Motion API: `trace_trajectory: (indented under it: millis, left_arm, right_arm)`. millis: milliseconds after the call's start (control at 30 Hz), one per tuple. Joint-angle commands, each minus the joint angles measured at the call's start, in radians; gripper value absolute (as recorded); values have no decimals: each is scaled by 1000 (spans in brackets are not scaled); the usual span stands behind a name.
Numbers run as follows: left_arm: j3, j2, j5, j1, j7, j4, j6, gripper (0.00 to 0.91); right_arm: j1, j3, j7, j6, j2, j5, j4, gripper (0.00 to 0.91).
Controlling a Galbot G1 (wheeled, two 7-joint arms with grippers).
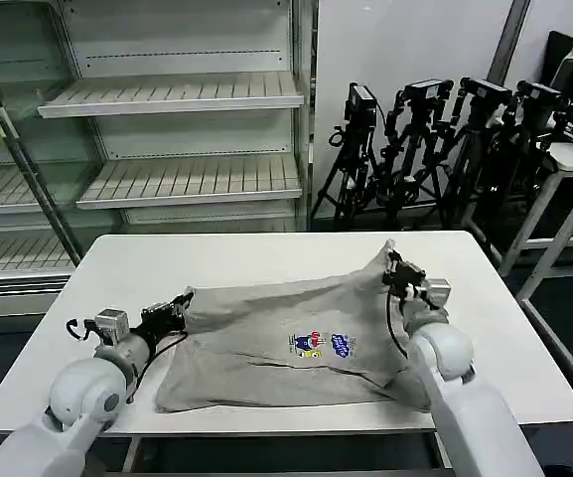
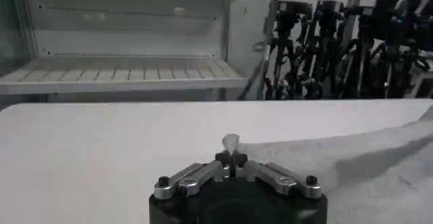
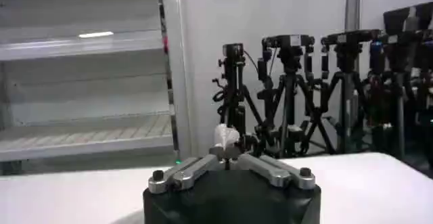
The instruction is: Fold and organize the clothes.
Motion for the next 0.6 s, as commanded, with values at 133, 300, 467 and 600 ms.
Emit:
trace_trajectory:
  millis: [133,300,467,600]
  left_arm:
    - [-20,5,59,174,0,-137,3,60]
    - [-17,-21,119,230,0,-151,3,60]
    - [-26,-38,154,269,-5,-146,-6,60]
    - [-33,-41,173,277,-10,-133,-9,60]
  right_arm:
    - [-298,111,-4,2,-30,-29,226,0]
    - [-385,137,-7,-13,-12,-57,265,0]
    - [-451,151,1,-56,5,-72,279,0]
    - [-476,150,5,-78,14,-84,273,0]
